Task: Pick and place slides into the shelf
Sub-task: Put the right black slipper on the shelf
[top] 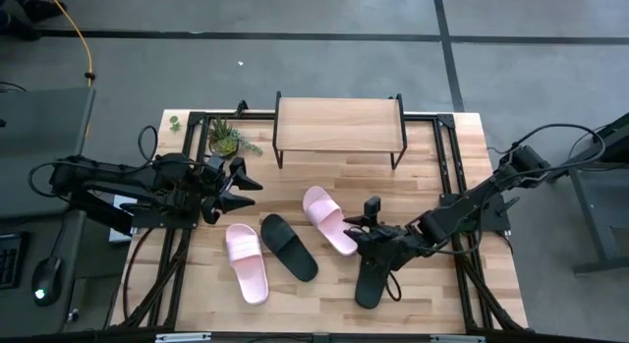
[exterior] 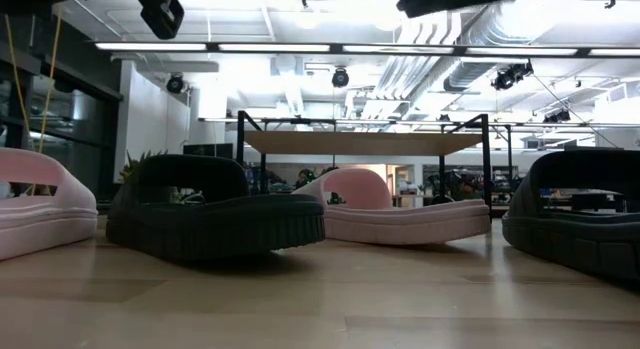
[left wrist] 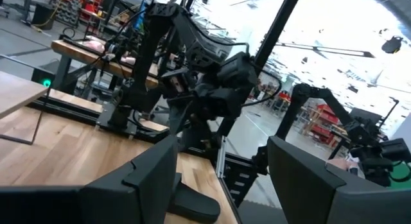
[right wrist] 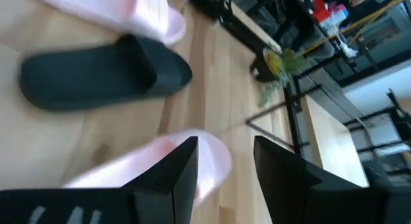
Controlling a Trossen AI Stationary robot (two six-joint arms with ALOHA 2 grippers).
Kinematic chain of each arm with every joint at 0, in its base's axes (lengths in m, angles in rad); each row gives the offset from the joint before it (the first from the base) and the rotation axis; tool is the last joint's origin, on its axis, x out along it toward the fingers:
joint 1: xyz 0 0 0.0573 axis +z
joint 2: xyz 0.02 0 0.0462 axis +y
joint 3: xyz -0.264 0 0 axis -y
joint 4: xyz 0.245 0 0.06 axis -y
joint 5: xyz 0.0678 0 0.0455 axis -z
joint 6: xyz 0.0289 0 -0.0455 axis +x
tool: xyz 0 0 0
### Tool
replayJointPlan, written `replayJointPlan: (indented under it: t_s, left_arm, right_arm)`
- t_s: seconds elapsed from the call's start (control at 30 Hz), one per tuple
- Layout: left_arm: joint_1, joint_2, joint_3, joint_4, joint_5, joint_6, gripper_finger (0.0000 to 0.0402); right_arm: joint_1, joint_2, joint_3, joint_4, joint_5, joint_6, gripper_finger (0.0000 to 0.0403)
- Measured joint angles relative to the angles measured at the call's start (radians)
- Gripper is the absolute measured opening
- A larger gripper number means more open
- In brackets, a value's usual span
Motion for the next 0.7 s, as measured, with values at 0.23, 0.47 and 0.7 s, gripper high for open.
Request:
replayJointPlan:
  t_s: [0.23, 0.47, 0.7]
  left_arm:
    - [0.0, 0.0, 0.0, 0.002, -0.001, 0.0, 0.0225]
    - [0.0, 0.0, 0.0, 0.008, -0.003, 0.0, 0.0225]
    - [0.0, 0.0, 0.0, 0.007, -0.003, 0.0, 0.0225]
  right_arm:
    - [-0.009, 0.027, 0.013, 0.027, -0.016, -0.001, 0.0142]
    - [-0.02, 0.096, 0.013, 0.093, -0.061, -0.073, 0.0142]
    - [-0.017, 0.096, 0.013, 0.101, -0.113, -0.045, 0.0142]
